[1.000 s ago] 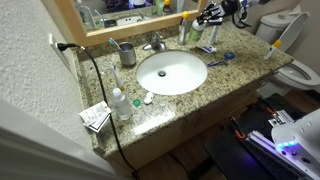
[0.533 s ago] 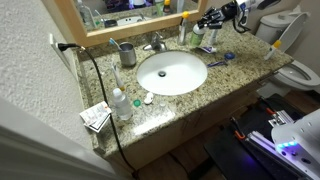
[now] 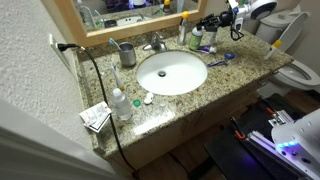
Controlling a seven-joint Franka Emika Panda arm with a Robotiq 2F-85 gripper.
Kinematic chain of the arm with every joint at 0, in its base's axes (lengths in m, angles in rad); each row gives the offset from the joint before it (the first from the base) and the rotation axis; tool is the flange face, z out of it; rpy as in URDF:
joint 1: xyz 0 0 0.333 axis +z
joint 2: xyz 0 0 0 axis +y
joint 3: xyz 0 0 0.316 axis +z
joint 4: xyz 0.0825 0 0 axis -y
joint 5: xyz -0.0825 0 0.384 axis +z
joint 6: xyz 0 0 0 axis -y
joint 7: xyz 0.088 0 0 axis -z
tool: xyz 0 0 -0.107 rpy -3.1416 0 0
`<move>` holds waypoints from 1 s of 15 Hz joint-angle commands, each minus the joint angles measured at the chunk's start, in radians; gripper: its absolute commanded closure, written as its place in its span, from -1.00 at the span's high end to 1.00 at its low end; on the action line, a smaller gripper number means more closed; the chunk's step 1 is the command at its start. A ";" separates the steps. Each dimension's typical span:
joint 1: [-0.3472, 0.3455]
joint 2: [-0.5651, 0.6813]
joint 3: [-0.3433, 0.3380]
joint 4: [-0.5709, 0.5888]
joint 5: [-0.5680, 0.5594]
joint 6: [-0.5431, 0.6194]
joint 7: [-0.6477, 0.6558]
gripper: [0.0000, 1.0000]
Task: Remove the pump bottle from the sink and place it on the right side of the countertop
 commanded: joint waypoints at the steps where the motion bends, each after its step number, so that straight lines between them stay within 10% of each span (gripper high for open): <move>1: 0.005 0.023 0.004 0.034 0.059 0.019 0.009 -0.85; 13: 0.039 0.065 0.014 0.063 0.100 0.114 0.036 -0.85; 14: 0.043 0.063 0.015 0.064 0.101 0.132 0.043 0.11; 15: 0.046 0.053 0.016 0.062 0.100 0.147 0.045 0.15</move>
